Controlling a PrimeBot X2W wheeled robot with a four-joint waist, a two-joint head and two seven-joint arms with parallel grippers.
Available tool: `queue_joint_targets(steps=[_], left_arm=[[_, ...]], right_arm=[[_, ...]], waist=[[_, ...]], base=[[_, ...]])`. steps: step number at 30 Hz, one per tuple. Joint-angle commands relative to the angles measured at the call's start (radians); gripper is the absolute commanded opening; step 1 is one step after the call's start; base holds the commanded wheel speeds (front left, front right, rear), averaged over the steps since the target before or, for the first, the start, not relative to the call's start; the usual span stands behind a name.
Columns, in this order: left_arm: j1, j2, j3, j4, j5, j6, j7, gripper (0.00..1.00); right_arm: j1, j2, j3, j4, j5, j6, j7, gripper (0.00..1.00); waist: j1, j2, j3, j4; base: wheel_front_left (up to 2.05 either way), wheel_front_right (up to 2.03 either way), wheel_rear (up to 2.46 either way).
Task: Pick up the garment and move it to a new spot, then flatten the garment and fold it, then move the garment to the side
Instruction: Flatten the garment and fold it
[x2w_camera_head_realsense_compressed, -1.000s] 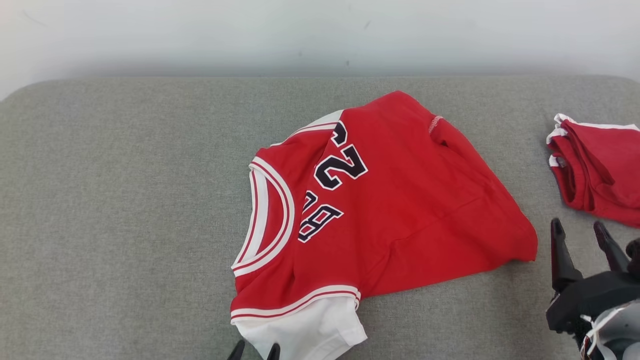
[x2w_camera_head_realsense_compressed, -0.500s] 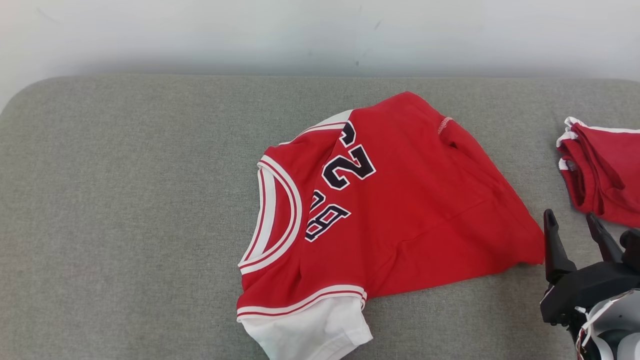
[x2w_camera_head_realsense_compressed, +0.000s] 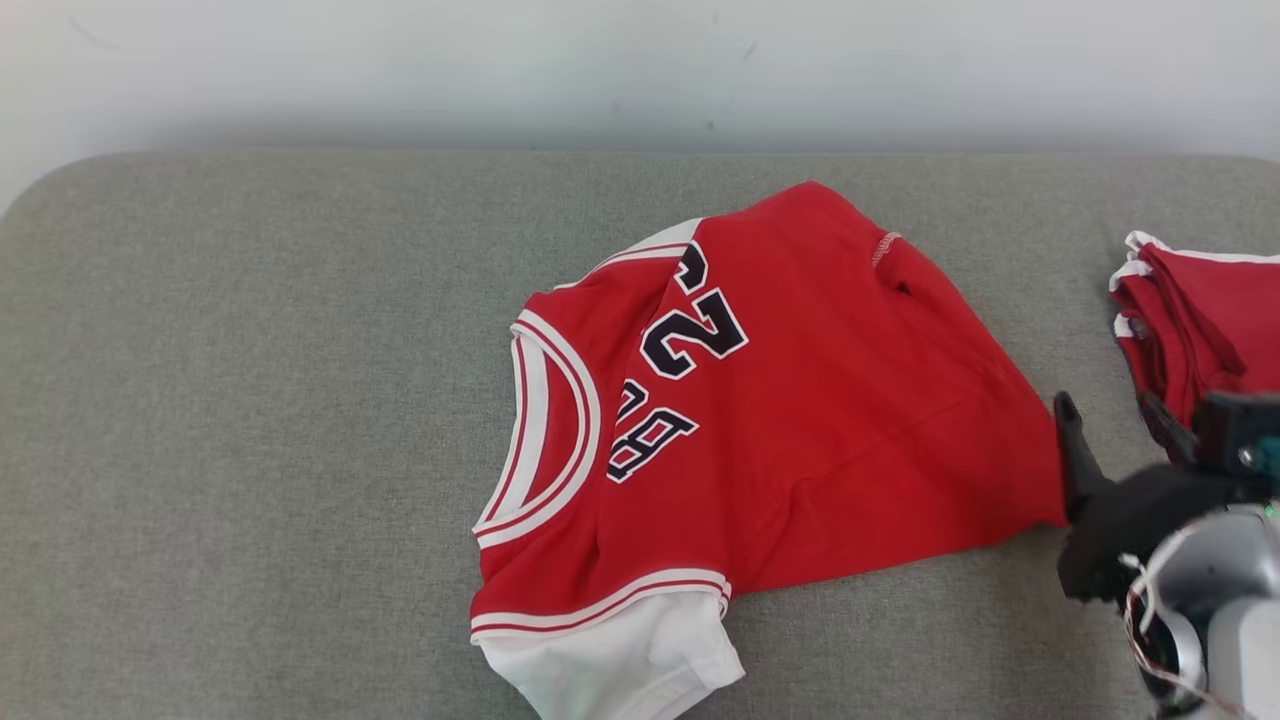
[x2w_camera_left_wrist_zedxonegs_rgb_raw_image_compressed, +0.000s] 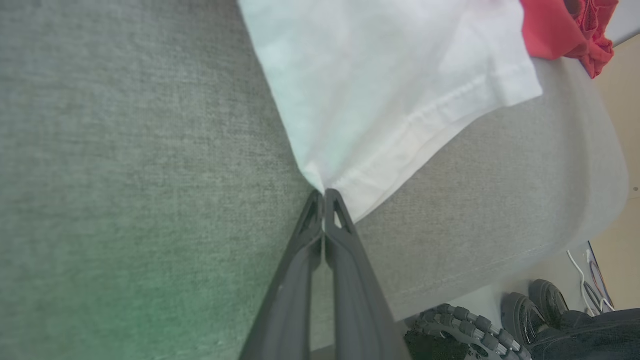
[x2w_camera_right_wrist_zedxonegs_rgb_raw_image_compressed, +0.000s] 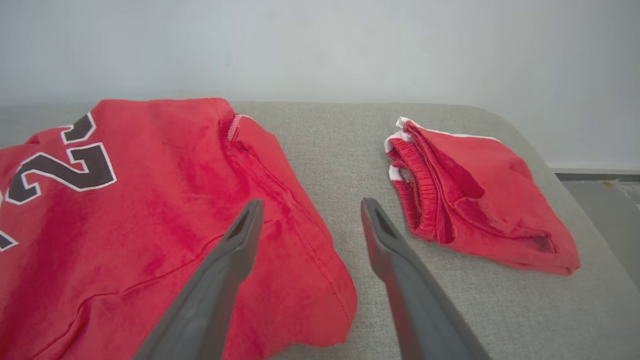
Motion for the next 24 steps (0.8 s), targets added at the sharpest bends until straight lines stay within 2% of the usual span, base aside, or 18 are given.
queue_joint_targets(steps=[1,9,10,11,14,16,17,19,21,24], left_arm=[[-0.013,-0.004,0.000,0.007,-0.005,0.005,0.001,0.00],[-0.048,-0.004,-0.009,0.007,0.017,0.020,-0.006,0.00],[-0.052,-0.005,-0.010,0.008,0.018,0.020,-0.006,0.00],[-0.056,-0.007,-0.011,0.008,0.020,0.021,-0.008,0.00],[-0.068,-0.012,-0.011,0.012,0.019,0.024,-0.013,0.00],[-0.077,-0.015,-0.011,0.016,0.018,0.025,-0.017,0.00],[-0.080,-0.015,-0.011,0.019,0.016,0.024,-0.019,0.00],[-0.083,-0.017,-0.010,0.024,0.013,0.024,-0.022,0.00],[-0.091,-0.019,-0.011,0.028,0.011,0.024,-0.022,0.00],[-0.097,-0.019,-0.011,0.031,0.010,0.024,-0.024,0.00]], right_arm=[[-0.026,-0.013,0.010,0.014,-0.003,-0.003,0.010,1.00],[-0.244,-0.109,0.075,0.272,0.035,-0.003,0.094,1.00],[-0.262,-0.117,0.084,0.309,0.034,-0.003,0.108,0.89],[-0.274,-0.124,0.099,0.338,0.034,-0.003,0.123,0.83],[-0.312,-0.139,0.131,0.394,0.041,-0.003,0.144,0.70],[-0.326,-0.146,0.136,0.415,0.039,-0.003,0.140,0.66],[-0.331,-0.149,0.136,0.425,0.030,-0.003,0.141,0.55],[-0.345,-0.151,0.124,0.440,0.009,-0.003,0.138,0.50],[-0.351,-0.152,0.117,0.453,-0.004,-0.003,0.140,0.54],[-0.351,-0.149,0.112,0.467,-0.007,-0.003,0.148,0.53]], waist=[[0.0000,0.0001,0.008,0.000],[0.0000,0.0001,0.056,0.030],[0.0000,0.0001,0.062,0.037],[0.0000,0.0001,0.067,0.044],[0.0000,0.0001,0.081,0.056],[0.0000,0.0001,0.088,0.060],[0.0000,0.0001,0.090,0.061],[0.0000,0.0001,0.093,0.063],[0.0000,0.0001,0.094,0.065],[0.0000,0.0001,0.094,0.065]], base=[[0.00,0.00,0.00],[0.00,0.00,0.00],[0.00,0.00,0.00],[0.00,0.00,0.00],[0.00,0.00,0.00],[0.00,0.00,0.00],[0.00,0.00,0.00],[0.00,0.00,0.00],[0.00,0.00,0.00],[0.00,0.00,0.00]])
